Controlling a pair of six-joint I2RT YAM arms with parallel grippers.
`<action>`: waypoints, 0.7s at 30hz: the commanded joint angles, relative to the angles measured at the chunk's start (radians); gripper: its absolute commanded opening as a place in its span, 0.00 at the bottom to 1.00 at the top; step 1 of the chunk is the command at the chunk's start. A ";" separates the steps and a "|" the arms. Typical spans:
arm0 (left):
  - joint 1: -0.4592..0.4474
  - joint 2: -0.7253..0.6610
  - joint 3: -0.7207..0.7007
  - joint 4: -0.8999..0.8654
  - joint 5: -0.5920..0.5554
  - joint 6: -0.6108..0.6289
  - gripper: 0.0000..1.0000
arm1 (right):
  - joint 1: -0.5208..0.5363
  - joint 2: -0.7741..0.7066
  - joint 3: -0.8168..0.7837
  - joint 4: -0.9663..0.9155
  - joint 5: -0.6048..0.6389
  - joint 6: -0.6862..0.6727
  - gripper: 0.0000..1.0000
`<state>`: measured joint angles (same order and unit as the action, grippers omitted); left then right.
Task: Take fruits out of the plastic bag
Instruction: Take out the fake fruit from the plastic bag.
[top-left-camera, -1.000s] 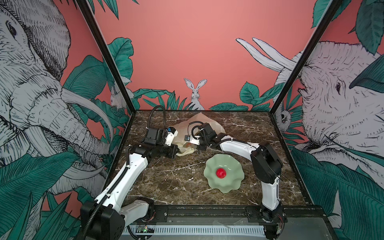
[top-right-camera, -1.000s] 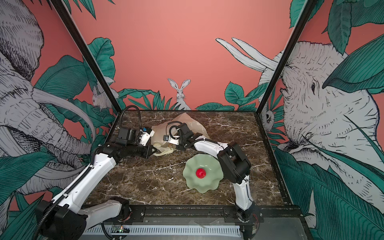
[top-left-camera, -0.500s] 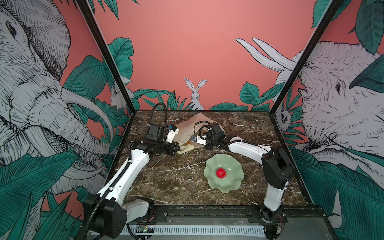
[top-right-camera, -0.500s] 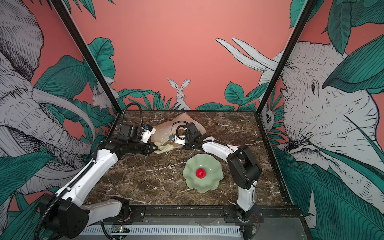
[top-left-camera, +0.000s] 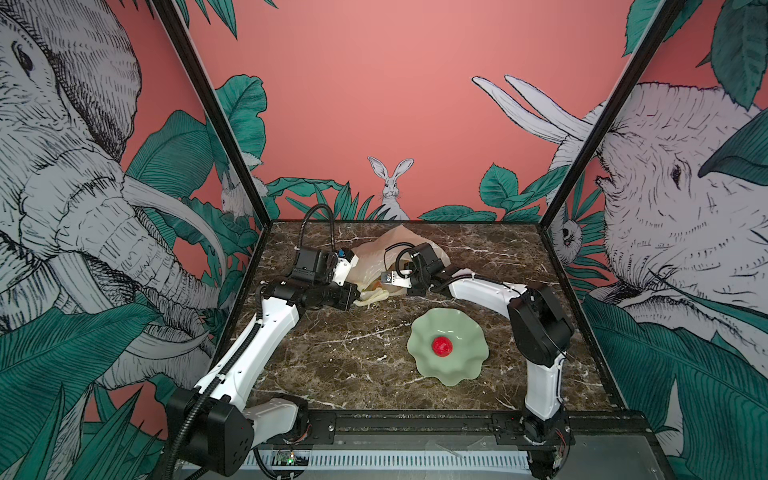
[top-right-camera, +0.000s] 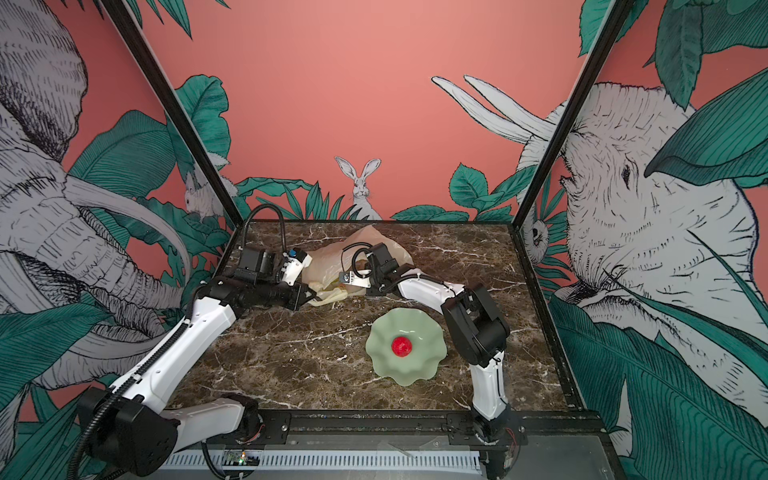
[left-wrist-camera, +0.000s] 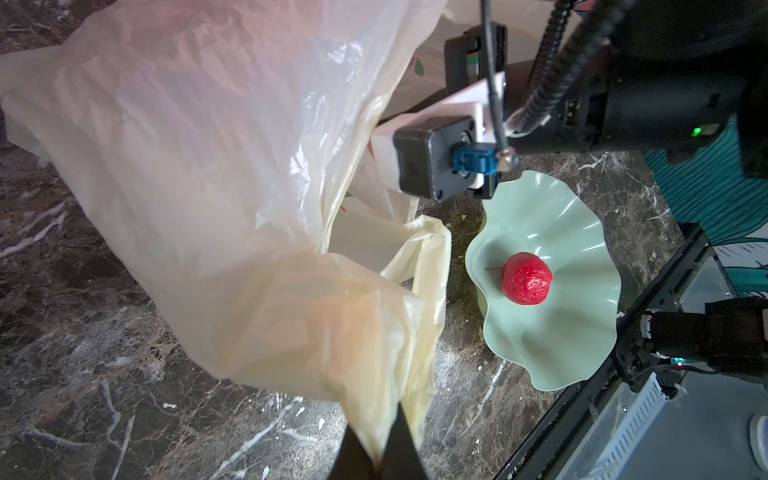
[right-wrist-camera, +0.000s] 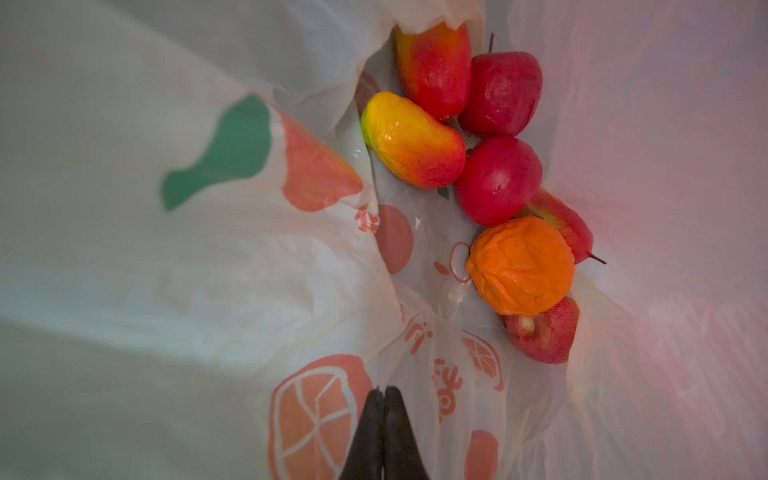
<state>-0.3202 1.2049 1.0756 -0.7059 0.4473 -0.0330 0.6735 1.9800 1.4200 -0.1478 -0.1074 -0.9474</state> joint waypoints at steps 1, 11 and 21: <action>-0.005 0.010 0.034 -0.014 0.014 0.021 0.00 | -0.006 0.036 0.051 0.063 0.070 -0.022 0.01; -0.006 0.015 0.043 -0.029 0.017 0.032 0.00 | -0.008 0.135 0.212 0.184 0.097 0.316 0.22; -0.005 0.040 0.068 -0.013 0.019 0.038 0.00 | -0.008 0.240 0.383 0.129 0.157 0.682 0.60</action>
<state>-0.3202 1.2385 1.1152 -0.7074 0.4530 -0.0135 0.6685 2.1937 1.7638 -0.0135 0.0231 -0.4221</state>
